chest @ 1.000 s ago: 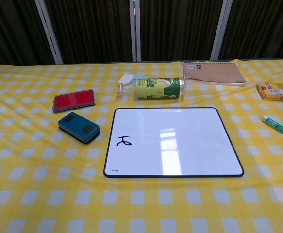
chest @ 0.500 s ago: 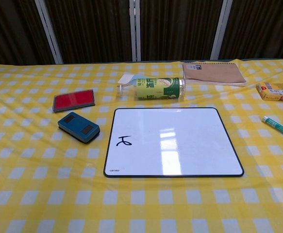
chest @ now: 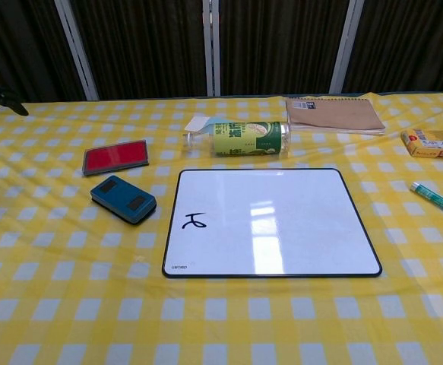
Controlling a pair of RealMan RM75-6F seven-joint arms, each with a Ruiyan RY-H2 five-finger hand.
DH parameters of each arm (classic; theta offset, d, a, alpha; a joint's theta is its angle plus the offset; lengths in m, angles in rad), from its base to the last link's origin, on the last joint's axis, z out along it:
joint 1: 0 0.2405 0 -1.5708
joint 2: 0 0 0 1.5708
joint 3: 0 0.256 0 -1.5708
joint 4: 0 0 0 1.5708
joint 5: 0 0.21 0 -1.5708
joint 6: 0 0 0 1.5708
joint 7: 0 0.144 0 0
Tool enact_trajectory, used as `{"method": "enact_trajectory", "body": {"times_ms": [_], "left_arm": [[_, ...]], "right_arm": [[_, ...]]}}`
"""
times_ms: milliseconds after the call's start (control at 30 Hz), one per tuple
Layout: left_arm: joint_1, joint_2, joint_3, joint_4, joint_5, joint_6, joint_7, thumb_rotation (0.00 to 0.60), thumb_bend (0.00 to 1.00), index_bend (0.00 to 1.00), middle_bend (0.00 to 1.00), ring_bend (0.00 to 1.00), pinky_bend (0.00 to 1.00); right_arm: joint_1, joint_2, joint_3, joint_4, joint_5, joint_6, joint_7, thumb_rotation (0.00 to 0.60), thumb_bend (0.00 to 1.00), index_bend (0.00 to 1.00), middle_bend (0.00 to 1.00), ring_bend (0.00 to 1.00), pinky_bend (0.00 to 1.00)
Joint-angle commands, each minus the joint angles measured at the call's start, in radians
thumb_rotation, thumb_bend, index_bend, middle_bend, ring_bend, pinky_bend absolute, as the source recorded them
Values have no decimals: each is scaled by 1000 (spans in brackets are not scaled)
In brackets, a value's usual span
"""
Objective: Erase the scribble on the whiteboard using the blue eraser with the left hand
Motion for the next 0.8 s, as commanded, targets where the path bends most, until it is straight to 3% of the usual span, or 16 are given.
{"method": "enact_trajectory", "body": {"times_ms": [33,333,800], "left_arm": [[-57,-30,-7,34,-35,-62,38,600,226,163,12,106,152],[-160,-120,9,87,-75,-159,137,600,241,176,15,108,153],[-259,-294,26,153,-179,-172,258,600,246,247,68,136,168]], "right_arm": [[1,0,2,3,6,-6,11,600,80,88,0,0,0],[-1,9,9,8,22,-12,44,600,80,89,0,0,0],[-9,33,23,19,37,-6,124,600,79,94,0,0,0]]}}
